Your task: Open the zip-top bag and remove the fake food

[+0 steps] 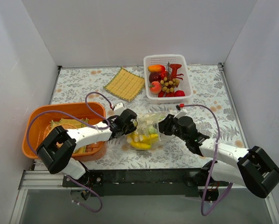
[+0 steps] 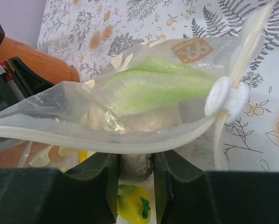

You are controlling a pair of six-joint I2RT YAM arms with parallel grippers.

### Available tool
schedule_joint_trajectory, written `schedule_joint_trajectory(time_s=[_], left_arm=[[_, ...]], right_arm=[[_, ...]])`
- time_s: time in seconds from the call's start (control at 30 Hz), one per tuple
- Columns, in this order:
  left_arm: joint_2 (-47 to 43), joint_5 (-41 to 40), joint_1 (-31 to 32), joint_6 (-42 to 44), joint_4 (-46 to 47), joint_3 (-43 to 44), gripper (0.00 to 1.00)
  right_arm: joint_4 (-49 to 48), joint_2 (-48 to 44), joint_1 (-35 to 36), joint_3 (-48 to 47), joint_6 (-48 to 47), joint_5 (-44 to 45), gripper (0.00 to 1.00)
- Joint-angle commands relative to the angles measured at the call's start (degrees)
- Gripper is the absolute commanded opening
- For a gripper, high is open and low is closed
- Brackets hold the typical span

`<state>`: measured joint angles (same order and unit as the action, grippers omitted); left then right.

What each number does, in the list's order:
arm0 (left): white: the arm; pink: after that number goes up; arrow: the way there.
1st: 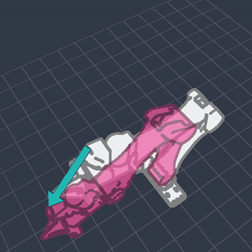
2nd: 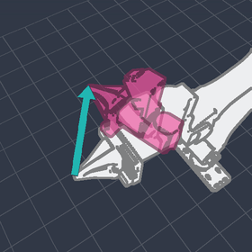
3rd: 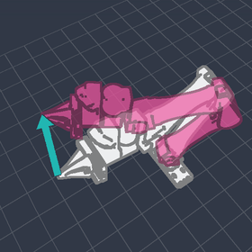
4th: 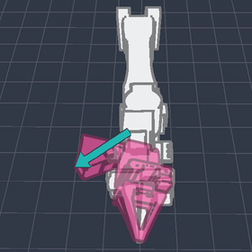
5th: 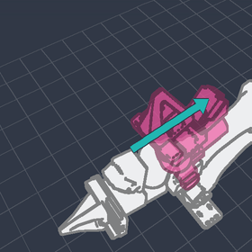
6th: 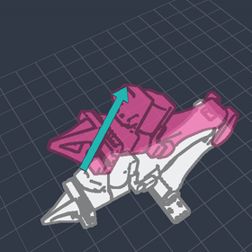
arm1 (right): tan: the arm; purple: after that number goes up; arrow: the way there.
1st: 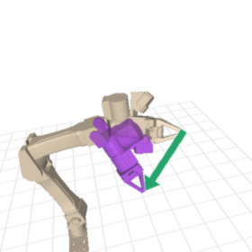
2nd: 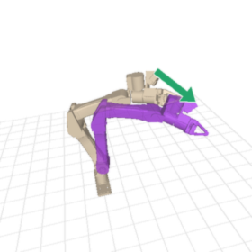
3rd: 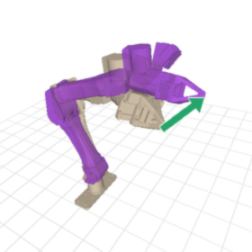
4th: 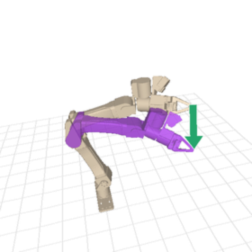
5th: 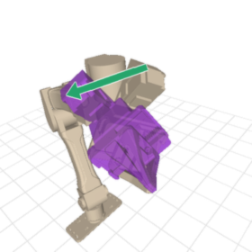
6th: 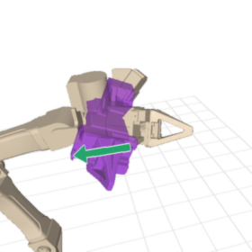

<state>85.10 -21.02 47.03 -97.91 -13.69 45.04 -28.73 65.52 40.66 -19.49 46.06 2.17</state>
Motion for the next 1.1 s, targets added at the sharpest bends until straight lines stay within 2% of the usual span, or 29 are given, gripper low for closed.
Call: schedule_joint_trajectory(time_s=[0.0,0.27,0.77,1.07], left_arm=[[0.7,-9.0,-0.3,0.9,-2.8,1.7,0.01],[1.4,-13.5,-0.3,3.3,-3.4,3.3,0.0],[2.0,-16.5,-0.3,3.2,-5.6,4.5,0.0],[3.3,-19.7,-0.3,3.0,-4.9,5.6,0.0]], right_arm=[[4.9,-3.7,0.2,-4.1,-1.2,-1.0,0.01],[11.1,-8.3,0.2,-6.0,-2.7,-1.7,0.01],[20.1,-16.3,0.2,-8.4,-7.0,-4.6,0.01],[23.0,-16.3,0.2,-11.4,-6.5,-18.4,0.02]])
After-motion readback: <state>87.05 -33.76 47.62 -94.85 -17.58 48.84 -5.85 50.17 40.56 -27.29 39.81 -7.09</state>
